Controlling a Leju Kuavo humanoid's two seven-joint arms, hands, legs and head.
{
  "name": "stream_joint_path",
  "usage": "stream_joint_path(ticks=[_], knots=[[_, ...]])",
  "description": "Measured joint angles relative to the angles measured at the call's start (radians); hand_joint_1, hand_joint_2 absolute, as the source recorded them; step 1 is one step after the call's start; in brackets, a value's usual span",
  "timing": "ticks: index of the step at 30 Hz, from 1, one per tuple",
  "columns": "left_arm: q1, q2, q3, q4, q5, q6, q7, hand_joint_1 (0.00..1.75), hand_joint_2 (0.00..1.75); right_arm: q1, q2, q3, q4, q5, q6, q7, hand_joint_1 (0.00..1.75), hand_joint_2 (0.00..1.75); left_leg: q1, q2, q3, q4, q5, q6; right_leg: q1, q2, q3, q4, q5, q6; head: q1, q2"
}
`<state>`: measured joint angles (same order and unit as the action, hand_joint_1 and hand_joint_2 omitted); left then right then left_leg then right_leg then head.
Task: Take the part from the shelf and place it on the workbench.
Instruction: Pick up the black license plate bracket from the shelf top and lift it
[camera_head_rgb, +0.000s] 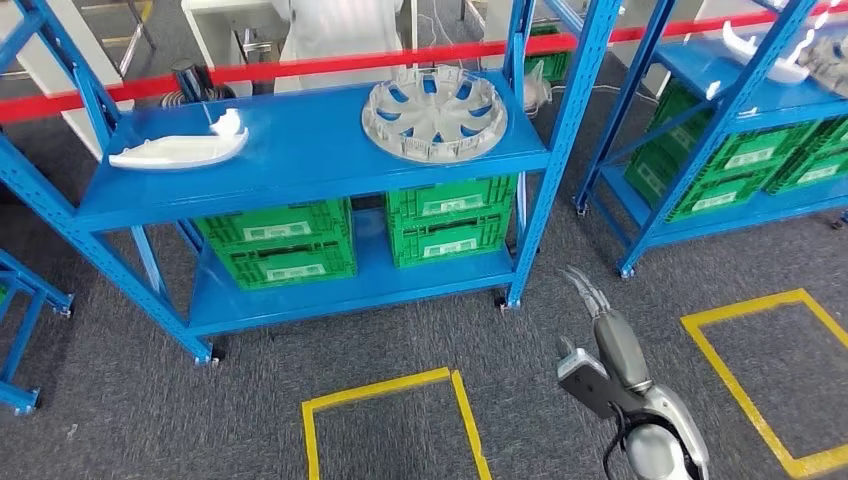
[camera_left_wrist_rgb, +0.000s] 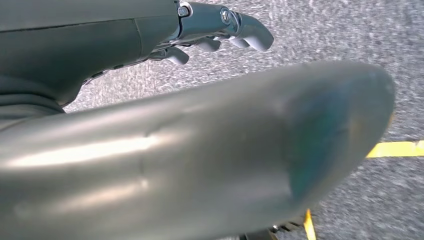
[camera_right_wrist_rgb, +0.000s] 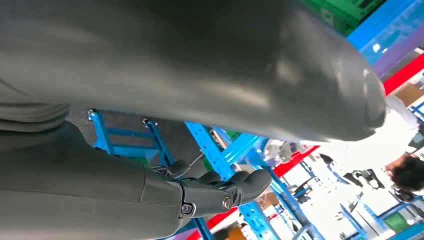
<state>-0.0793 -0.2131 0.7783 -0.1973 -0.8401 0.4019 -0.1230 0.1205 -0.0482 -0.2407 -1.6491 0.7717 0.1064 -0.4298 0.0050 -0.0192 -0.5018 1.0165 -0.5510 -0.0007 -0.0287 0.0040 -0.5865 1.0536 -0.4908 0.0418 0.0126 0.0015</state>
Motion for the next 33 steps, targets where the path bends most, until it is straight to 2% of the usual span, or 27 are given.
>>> stream_joint_path(ticks=[3, 5, 6, 8, 9, 10, 11, 12, 13, 14, 15, 17, 18, 20, 21, 22, 23, 24, 25, 26, 27, 29, 30, 31, 32, 33], knots=[[-0.002, 0.001, 0.000, -0.001, -0.001, 0.000, 0.000, 0.00, 0.00, 0.004, 0.000, 0.000, -0.004, -0.001, 0.002, -0.003, 0.00, 0.00, -0.001, 0.000, 0.006, -0.004, -0.012, -0.019, 0.004, 0.002, 0.009, -0.015, -0.018, -0.026, -0.001, 0.000], [-0.004, 0.001, 0.001, -0.002, -0.001, 0.001, -0.001, 0.00, 0.00, 0.004, 0.000, -0.001, -0.009, -0.001, 0.002, -0.004, 0.00, 0.00, 0.001, 0.005, 0.004, 0.024, -0.026, -0.030, 0.002, 0.002, 0.026, -0.019, -0.029, -0.043, -0.004, 0.000], [-0.006, 0.001, 0.001, -0.002, -0.001, 0.001, -0.002, 0.00, 0.00, 0.003, 0.000, -0.001, -0.012, -0.001, 0.002, -0.004, 0.00, 0.00, 0.001, 0.008, -0.019, 0.072, -0.043, -0.035, 0.001, 0.000, 0.039, -0.022, -0.036, -0.050, -0.008, 0.000], [-0.006, 0.001, 0.001, -0.001, -0.001, 0.001, -0.003, 0.00, 0.00, 0.003, 0.000, -0.001, -0.013, -0.002, 0.002, -0.004, 0.00, 0.00, 0.002, 0.013, -0.109, 0.214, -0.081, -0.040, 0.002, -0.003, 0.059, -0.024, -0.053, -0.057, -0.012, 0.000], [-0.005, 0.001, 0.001, -0.001, -0.001, 0.001, -0.002, 0.00, 0.00, 0.004, 0.000, -0.001, -0.013, -0.002, 0.002, -0.004, 0.00, 0.00, 0.002, 0.014, -0.161, 0.279, -0.088, -0.041, 0.002, -0.003, 0.071, -0.025, -0.063, -0.058, -0.012, 0.000], [-0.002, 0.001, 0.001, -0.001, -0.002, 0.001, -0.002, 0.00, 0.00, 0.005, 0.000, -0.001, -0.013, -0.002, 0.002, -0.004, 0.00, 0.00, 0.002, 0.014, -0.197, 0.307, -0.072, -0.040, 0.003, -0.001, 0.084, -0.025, -0.074, -0.057, -0.012, 0.000], [0.000, 0.001, 0.001, 0.000, -0.002, 0.001, -0.002, 0.00, 0.00, 0.005, 0.000, -0.002, -0.013, -0.002, 0.002, -0.004, 0.00, 0.00, 0.002, 0.014, -0.215, 0.296, -0.034, -0.037, 0.003, 0.001, 0.100, -0.025, -0.086, -0.056, -0.013, 0.000], [0.002, 0.001, 0.001, 0.000, -0.002, 0.001, -0.001, 0.00, 0.00, 0.006, 0.000, -0.002, -0.014, -0.002, 0.002, -0.004, 0.00, 0.00, 0.001, 0.014, -0.217, 0.249, 0.024, -0.033, 0.003, 0.002, 0.119, -0.026, -0.100, -0.054, -0.013, 0.000], [0.004, 0.001, 0.002, 0.000, -0.003, 0.001, -0.001, 0.00, 0.00, 0.006, 0.000, -0.003, -0.014, -0.004, 0.003, -0.004, 0.00, 0.00, 0.000, 0.014, -0.207, 0.186, 0.081, -0.026, 0.002, 0.003, 0.134, -0.027, -0.113, -0.051, -0.014, 0.000], [0.005, 0.002, 0.002, 0.000, -0.004, 0.000, -0.001, 0.00, 0.00, 0.005, 0.000, -0.004, -0.014, -0.005, 0.003, -0.005, 0.00, 0.00, -0.004, 0.014, -0.191, 0.133, 0.118, -0.021, 0.004, 0.004, 0.147, -0.030, -0.126, -0.046, -0.014, 0.000], [0.005, 0.001, 0.002, 0.001, -0.006, 0.000, -0.001, 0.00, 0.00, 0.005, 0.000, -0.006, -0.014, -0.007, 0.004, -0.005, 0.00, 0.00, -0.007, 0.015, -0.175, 0.089, 0.130, -0.014, 0.005, 0.005, 0.156, -0.033, -0.136, -0.040, -0.015, 0.000], [0.003, 0.001, 0.003, 0.001, -0.008, -0.001, 0.000, 0.00, 0.00, 0.004, 0.001, -0.009, -0.016, -0.009, 0.007, -0.006, 0.00, 0.00, -0.012, 0.015, -0.155, 0.059, 0.108, -0.003, 0.007, 0.005, 0.169, -0.041, -0.139, -0.026, -0.016, 0.000], [0.001, 0.001, 0.003, 0.001, -0.008, -0.001, 0.000, 0.00, 0.00, 0.004, 0.001, -0.011, -0.017, -0.010, 0.008, -0.006, 0.00, 0.00, -0.010, 0.013, -0.143, 0.046, 0.098, 0.003, 0.006, 0.005, 0.168, -0.033, -0.129, -0.019, -0.017, 0.000], [0.002, 0.001, 0.003, 0.000, -0.009, -0.002, 0.000, 0.00, 0.00, 0.003, 0.001, -0.012, -0.019, -0.012, 0.010, -0.007, 0.00, 0.00, -0.007, 0.011, -0.113, 0.025, 0.088, 0.015, 0.005, 0.003, 0.143, 0.030, -0.099, -0.009, -0.014, 0.000], [0.002, 0.001, 0.003, 0.000, -0.009, -0.002, 0.000, 0.00, 0.00, 0.002, 0.001, -0.014, -0.020, -0.013, 0.010, -0.007, 0.00, 0.00, -0.004, 0.009, -0.093, 0.013, 0.081, 0.021, 0.005, 0.002, 0.109, 0.087, -0.093, -0.006, -0.011, 0.000], [0.002, 0.000, 0.003, 0.000, -0.010, -0.002, 0.000, 0.00, 0.00, 0.002, 0.001, -0.015, -0.020, -0.014, 0.011, -0.006, 0.00, 0.00, -0.004, 0.008, -0.077, 0.003, 0.073, 0.024, 0.005, 0.002, 0.067, 0.145, -0.104, -0.004, -0.009, 0.000], [0.001, 0.000, 0.003, 0.000, -0.010, -0.002, 0.001, 0.00, 0.00, 0.002, 0.001, -0.016, -0.020, -0.015, 0.011, -0.006, 0.00, 0.00, -0.004, 0.007, -0.063, -0.002, 0.065, 0.026, 0.005, 0.002, 0.023, 0.195, -0.127, -0.002, -0.007, 0.000], [0.001, 0.000, 0.003, 0.000, -0.011, -0.002, 0.003, 0.00, 0.00, 0.003, 0.001, -0.016, -0.020, -0.015, 0.013, -0.006, 0.00, 0.00, -0.004, 0.006, -0.049, -0.005, 0.055, 0.027, 0.006, 0.001, -0.022, 0.231, -0.155, -0.001, -0.006, 0.000], [0.002, 0.000, 0.003, 0.000, -0.013, -0.002, 0.005, 0.00, 0.00, 0.004, 0.001, -0.016, -0.020, -0.015, 0.015, -0.007, 0.00, 0.00, -0.005, 0.004, -0.034, -0.006, 0.044, 0.027, 0.006, 0.001, -0.053, 0.241, -0.175, -0.001, -0.006, 0.000], [0.003, 0.000, 0.003, 0.000, -0.015, -0.002, 0.007, 0.00, 0.00, 0.004, 0.001, -0.016, -0.019, -0.016, 0.017, -0.007, 0.00, 0.00, -0.005, 0.003, -0.018, -0.006, 0.032, 0.027, 0.007, 0.001, -0.072, 0.225, -0.173, -0.002, -0.005, 0.000], [0.003, 0.000, 0.003, 0.000, -0.017, -0.002, 0.008, 0.00, 0.00, 0.004, 0.001, -0.016, -0.019, -0.017, 0.020, -0.007, 0.00, 0.00, -0.006, 0.003, 0.000, -0.006, 0.019, 0.026, 0.008, 0.001, -0.079, 0.186, -0.147, -0.004, -0.005, 0.000], [0.004, -0.001, 0.003, 0.001, -0.020, -0.003, 0.010, 0.00, 0.00, 0.004, 0.001, -0.017, -0.019, -0.019, 0.025, -0.008, 0.00, 0.00, -0.006, 0.003, 0.029, -0.004, -0.007, 0.022, 0.013, -0.001, -0.074, 0.071, -0.033, -0.015, -0.005, 0.000], [0.003, -0.002, 0.003, 0.002, -0.021, -0.003, 0.010, 0.00, 0.00, 0.005, 0.001, -0.017, -0.018, -0.019, 0.028, -0.009, 0.00, 0.00, -0.007, 0.002, 0.037, -0.003, -0.018, 0.017, 0.018, -0.002, -0.072, 0.028, 0.013, -0.023, -0.006, 0.000], [0.003, -0.002, 0.003, 0.003, -0.023, -0.003, 0.011, 0.00, 0.00, 0.005, 0.001, -0.017, -0.017, -0.019, 0.029, -0.009, 0.00, 0.00, -0.008, 0.001, 0.041, -0.004, -0.026, 0.010, 0.022, -0.002, -0.071, 0.003, 0.045, -0.031, -0.007, 0.000], [0.002, -0.002, 0.003, 0.004, -0.024, -0.003, 0.012, 0.00, 0.00, 0.005, 0.001, -0.017, -0.016, -0.019, 0.031, -0.010, 0.00, 0.00, -0.008, 0.000, 0.047, -0.005, -0.030, 0.003, 0.024, -0.002, -0.070, -0.005, 0.053, -0.040, -0.007, 0.000], [0.001, -0.002, 0.003, 0.003, -0.026, -0.003, 0.012, 0.00, 0.00, 0.004, 0.000, -0.018, -0.015, -0.019, 0.031, -0.010, 0.00, 0.00, -0.009, 0.000, 0.050, -0.008, -0.030, -0.003, 0.025, 0.000, -0.063, -0.009, 0.049, -0.047, -0.007, 0.000]])
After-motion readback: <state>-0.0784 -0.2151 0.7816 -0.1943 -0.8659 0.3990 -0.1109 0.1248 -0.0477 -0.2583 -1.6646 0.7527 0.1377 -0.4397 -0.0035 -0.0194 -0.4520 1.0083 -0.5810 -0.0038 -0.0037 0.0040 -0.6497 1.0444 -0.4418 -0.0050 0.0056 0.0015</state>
